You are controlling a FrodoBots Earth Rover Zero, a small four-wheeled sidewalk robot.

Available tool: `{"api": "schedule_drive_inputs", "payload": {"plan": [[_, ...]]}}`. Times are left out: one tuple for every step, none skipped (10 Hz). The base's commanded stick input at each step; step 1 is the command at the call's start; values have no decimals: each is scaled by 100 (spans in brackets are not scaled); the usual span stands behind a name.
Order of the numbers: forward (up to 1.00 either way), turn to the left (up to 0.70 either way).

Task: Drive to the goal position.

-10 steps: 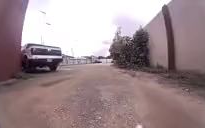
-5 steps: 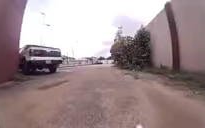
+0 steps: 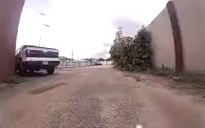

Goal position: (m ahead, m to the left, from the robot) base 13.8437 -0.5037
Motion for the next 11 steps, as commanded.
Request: {"api": "schedule_drive_inputs", "payload": {"plan": [[50, -1], [50, -1], [50, -1], [50, -26], [50, -49], [50, -23], [50, -1], [50, -1], [50, -1], [50, -1], [50, -1]]}}
